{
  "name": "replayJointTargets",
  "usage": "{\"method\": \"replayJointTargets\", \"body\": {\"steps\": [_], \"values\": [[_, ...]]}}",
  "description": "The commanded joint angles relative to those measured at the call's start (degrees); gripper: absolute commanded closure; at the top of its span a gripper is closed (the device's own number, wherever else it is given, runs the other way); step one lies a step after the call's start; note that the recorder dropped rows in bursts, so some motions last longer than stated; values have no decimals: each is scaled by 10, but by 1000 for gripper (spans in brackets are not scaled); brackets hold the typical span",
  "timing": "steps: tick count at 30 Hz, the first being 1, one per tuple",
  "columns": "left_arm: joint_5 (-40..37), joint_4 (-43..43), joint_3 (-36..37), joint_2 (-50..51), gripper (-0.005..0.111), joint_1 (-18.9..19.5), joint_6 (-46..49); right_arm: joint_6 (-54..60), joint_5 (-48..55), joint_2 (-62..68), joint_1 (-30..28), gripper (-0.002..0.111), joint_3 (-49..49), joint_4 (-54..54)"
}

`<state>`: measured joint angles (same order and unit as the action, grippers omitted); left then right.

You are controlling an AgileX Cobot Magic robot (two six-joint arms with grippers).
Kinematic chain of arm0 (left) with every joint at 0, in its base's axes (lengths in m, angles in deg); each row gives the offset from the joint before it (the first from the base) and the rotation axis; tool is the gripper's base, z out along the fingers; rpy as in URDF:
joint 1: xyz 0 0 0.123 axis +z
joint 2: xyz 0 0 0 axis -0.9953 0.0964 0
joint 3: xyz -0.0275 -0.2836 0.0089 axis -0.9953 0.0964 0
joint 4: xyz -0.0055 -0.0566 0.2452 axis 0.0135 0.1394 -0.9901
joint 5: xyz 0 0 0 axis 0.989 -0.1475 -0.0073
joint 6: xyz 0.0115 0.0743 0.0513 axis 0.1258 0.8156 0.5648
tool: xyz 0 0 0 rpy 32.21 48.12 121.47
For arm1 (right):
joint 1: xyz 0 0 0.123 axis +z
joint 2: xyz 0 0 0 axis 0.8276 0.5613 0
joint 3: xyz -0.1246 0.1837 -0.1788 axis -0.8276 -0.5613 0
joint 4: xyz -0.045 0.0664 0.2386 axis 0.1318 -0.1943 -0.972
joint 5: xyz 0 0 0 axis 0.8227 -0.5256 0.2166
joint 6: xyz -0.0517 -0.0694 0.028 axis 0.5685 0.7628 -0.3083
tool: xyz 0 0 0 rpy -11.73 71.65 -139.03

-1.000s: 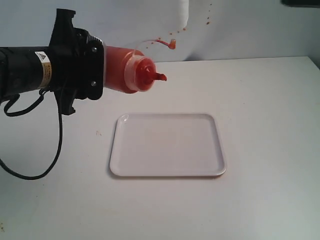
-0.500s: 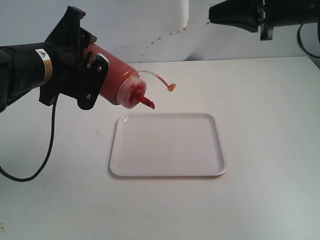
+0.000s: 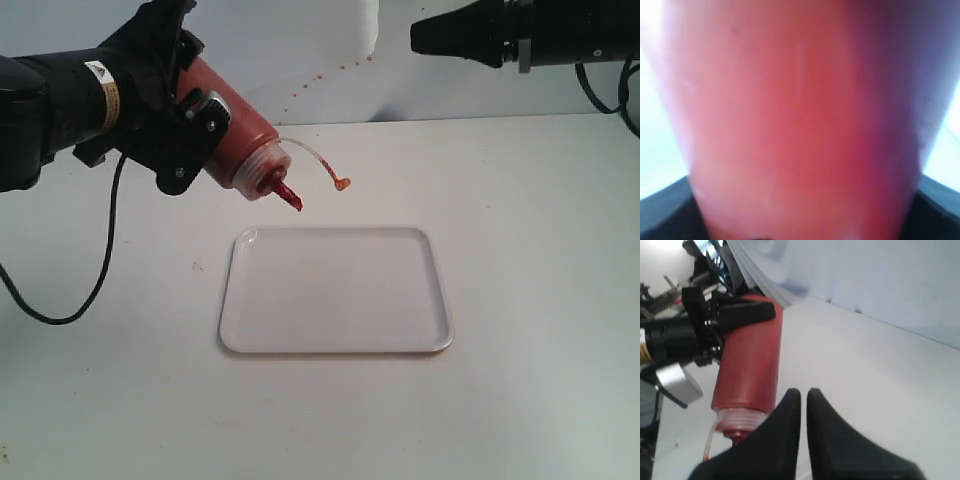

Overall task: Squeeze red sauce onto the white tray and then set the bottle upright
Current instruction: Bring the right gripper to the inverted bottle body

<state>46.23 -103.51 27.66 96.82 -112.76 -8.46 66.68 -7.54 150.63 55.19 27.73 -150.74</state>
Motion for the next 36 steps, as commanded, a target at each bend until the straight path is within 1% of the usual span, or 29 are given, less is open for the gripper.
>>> {"method": "replayJointTargets", "body": {"steps": [1,2,4,5,6,7,8,11,14,17,21,26,28,30,34,36], "values": [[-12,6,-22,12,107,-26,52,34,6,-2,13,72,4,26],[-15,6,-25,15,107,-29,52,34,6,-2,18,60,4,30],[-21,6,-34,19,107,-33,65,40,6,-2,30,31,4,43],[-21,6,-36,20,107,-33,74,40,6,-2,35,18,4,50],[-21,6,-40,21,107,-33,88,40,1,-2,43,9,4,55],[-23,6,-42,22,107,-33,97,40,-5,-2,50,4,4,57],[-25,6,-43,22,107,-33,106,40,-11,-2,57,3,4,57],[-25,6,-43,22,107,-33,126,39,-27,-2,79,4,4,74],[-25,6,-43,22,107,-33,140,40,-55,-2,105,6,4,110],[-25,6,-43,22,107,-33,144,43,-92,-2,121,8,4,113],[-24,6,-43,22,107,-33,169,43,-96,3,128,8,4,109],[-2,6,-43,22,107,-33,169,43,-103,33,128,8,4,109],[-5,6,-43,22,107,-40,172,48,-101,47,130,8,4,107],[-6,6,-43,22,107,-49,188,69,-98,58,133,9,4,91],[-4,6,-43,22,107,-65,199,136,-27,70,133,10,4,11],[-4,6,-43,22,107,-66,203,139,-18,70,133,10,4,-20]]}}
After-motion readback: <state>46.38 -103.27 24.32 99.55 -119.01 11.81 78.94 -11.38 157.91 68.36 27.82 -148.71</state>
